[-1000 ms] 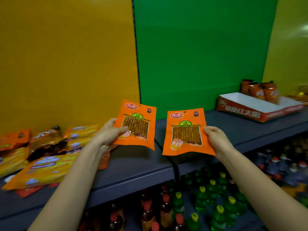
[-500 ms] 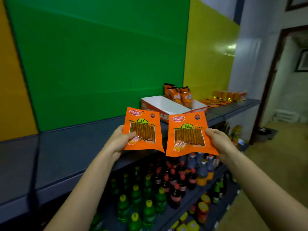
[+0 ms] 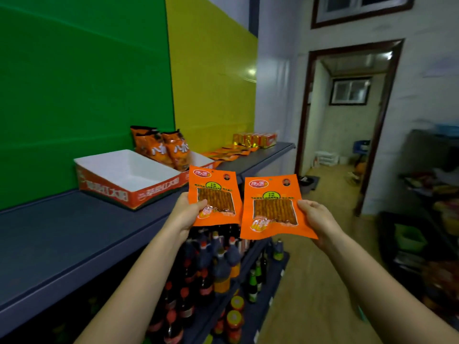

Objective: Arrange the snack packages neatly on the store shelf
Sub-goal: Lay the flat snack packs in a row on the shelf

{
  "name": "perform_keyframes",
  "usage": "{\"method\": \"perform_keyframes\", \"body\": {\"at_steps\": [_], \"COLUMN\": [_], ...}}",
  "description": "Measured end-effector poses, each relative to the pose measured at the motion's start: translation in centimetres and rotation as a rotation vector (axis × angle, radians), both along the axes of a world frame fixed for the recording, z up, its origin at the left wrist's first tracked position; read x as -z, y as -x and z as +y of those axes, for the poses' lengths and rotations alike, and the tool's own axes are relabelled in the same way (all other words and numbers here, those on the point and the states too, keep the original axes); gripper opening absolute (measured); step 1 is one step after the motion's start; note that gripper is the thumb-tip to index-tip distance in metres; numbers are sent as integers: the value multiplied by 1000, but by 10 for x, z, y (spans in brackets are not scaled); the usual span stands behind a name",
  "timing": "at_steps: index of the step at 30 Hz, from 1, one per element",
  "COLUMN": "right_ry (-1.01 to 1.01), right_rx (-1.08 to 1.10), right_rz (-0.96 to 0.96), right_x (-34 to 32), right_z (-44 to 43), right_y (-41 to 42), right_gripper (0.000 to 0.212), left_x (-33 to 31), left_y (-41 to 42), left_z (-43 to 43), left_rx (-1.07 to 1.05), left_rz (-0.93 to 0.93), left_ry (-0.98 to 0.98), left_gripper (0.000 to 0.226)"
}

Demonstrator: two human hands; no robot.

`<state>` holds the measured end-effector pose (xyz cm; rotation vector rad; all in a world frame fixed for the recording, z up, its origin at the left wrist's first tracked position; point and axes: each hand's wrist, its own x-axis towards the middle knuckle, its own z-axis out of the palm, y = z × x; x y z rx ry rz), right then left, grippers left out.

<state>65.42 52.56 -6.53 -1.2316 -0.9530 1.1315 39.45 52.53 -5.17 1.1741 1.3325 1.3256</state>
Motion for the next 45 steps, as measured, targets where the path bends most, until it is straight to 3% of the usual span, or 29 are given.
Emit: {"method": "perform_keyframes", "body": {"at_steps": [3, 7, 11, 15, 21, 23, 26, 32, 37, 45], "right_ry": [-4, -22, -42, -39, -33, -31, -33, -45, -69, -78], "right_rx": [59, 79, 78, 75, 48, 24, -49, -265, -441, -691], "right_rz": [-19, -14, -15, -24, -8, -1, 6, -45, -141, -231], "right_x": [-2, -12, -25, -33, -29, -27, -23, -27, -36, -33], "right_z": [42, 102, 166, 221, 299, 330, 380, 473, 538, 600], "right_y": [-26, -55, -79, -101, -122, -124, -123, -105, -93, -58], "right_gripper": [34, 34, 30, 22, 14, 21, 33, 24, 30, 33], "left_x": [3, -2, -8, -8, -2, 0, 4, 6, 4, 10], "left_y": [-31, -65, -92, -111, -122, -123, -122, -121, -128, -139], "left_z": [47, 112, 179, 239, 299, 314, 335, 366, 381, 393], "left_rx": [21, 38, 36, 8, -60, -96, -171, -345, -561, -842], "left_rz": [-4, 0, -17, -6, 0, 17, 52, 82, 130, 382], "left_ry": [1, -18, -30, -35, -38, -55, -76, -50, -8, 164], "left_gripper": [9, 25, 14, 42, 40, 40, 37, 36, 40, 57]}}
